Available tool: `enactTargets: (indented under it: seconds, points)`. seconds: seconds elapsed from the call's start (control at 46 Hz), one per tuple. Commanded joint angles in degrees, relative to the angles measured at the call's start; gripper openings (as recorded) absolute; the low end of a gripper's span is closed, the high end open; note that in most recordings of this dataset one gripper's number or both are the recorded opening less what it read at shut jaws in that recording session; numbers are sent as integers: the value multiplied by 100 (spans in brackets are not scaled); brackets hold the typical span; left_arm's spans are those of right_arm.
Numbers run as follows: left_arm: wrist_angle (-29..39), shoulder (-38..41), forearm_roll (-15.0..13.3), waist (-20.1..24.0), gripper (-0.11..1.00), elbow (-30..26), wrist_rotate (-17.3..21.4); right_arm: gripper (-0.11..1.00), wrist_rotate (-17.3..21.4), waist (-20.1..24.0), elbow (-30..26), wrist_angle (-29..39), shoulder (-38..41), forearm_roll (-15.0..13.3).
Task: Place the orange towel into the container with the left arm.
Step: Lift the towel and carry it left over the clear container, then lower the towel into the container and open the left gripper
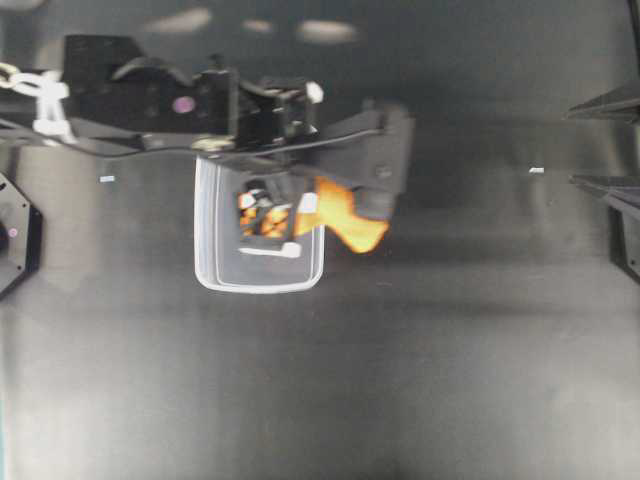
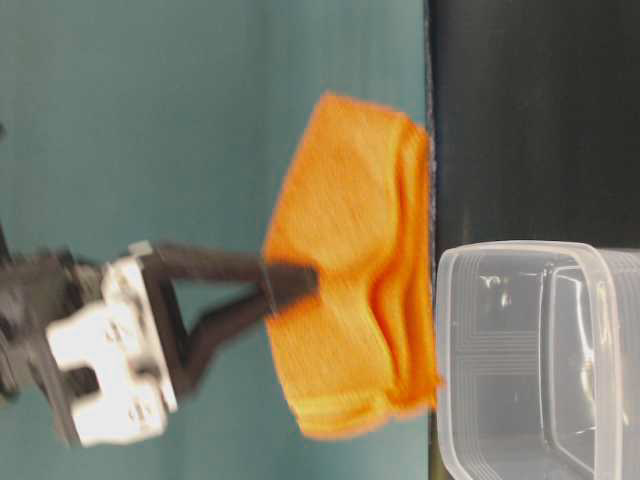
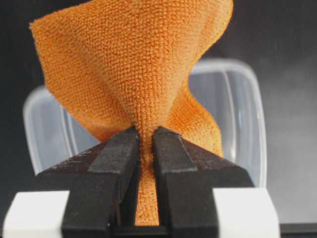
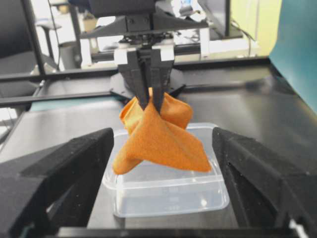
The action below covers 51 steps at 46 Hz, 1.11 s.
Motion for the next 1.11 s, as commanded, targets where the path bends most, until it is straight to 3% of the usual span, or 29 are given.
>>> enactTargets:
  seconds: [0.0,0.282,0.413,0.891,0.956,1.086]
  points:
    - [-123,-404,18,44,5,369,-9,78,9,-9,-105,-18,35,35]
    - [-712,-896,18,211,5,1204,0,78,9,-9,-97,-9,26,44]
    - [-1020,-967,18,229,5,1362,0,78,9,-9,-105,-9,26,44]
    - [-1178,-1090,18,343,7,1740,-18,78,9,-9,-105,-9,18,44]
    - [-1230,-1081,18,352,17,1793,-44,78,9,-9,-105,-9,0,44]
    - [-1406,-1072,18,369,56,1828,0,78,9,-9,-105,-18,-26,44]
